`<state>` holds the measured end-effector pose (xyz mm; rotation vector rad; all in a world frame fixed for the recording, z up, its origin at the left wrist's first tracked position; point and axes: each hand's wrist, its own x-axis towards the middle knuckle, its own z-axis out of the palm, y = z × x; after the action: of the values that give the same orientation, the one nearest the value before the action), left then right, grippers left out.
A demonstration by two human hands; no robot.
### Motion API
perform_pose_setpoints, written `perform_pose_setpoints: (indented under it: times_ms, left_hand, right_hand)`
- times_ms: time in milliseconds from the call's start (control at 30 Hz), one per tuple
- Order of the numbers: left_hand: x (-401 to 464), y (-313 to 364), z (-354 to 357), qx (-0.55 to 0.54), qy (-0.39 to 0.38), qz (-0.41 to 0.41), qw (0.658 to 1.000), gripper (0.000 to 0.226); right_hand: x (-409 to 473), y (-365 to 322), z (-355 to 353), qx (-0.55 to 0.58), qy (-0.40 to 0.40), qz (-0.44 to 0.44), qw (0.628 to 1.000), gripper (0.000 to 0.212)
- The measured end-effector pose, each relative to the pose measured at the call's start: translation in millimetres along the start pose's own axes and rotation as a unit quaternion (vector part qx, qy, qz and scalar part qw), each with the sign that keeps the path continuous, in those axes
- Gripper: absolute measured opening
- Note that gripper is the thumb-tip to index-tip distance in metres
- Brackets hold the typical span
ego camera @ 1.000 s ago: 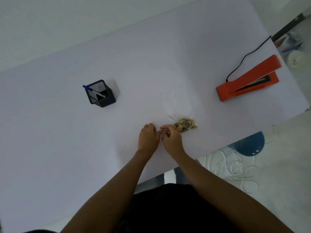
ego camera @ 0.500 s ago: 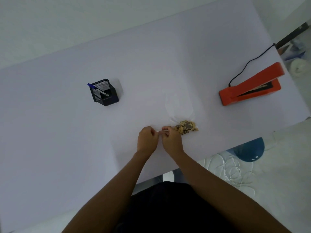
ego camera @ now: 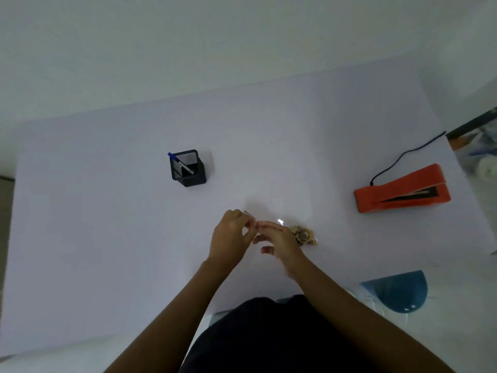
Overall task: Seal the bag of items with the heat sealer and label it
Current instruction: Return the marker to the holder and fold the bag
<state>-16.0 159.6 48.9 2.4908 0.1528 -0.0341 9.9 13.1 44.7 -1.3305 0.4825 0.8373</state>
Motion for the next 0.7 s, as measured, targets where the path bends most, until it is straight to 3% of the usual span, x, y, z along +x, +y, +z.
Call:
perform_pose_setpoints:
  times_ms: [167,367,500,600,700]
  left_hand:
    - [10.9,23.2,3.0,-0.008,0.011,-0.001,1.0,0.008]
    - [26.9,36.7,15.7,-0.059,-0.02,-0.026,0.998,0.011]
    - [33.1,31.6,33.4,-0.124,0.009,-0.138,0.983,0.013]
    - [38.1,31.0,50.0,-0.178,-0.031,-0.222,0.958,0.032]
    - [48.7,34.8,68.6,-0.219,-0.055,-0.249,0.942,0.033]
  right_hand:
    - [1.4,-20.0,-18.1,-0.006,0.011,0.02,1.0,0.025]
    - [16.1,-39.7,-50.9,-0.097,-0.002,0.011,0.995,0.024]
    - [32.4,-48.9,-75.0,-0.165,0.015,-0.057,0.985,0.018]
    - [41.7,-52.5,-92.9,-0.202,0.027,-0.076,0.976,0.019]
    - [51.7,-51.2,-106.6,-0.25,0.017,-0.094,0.964,0.018]
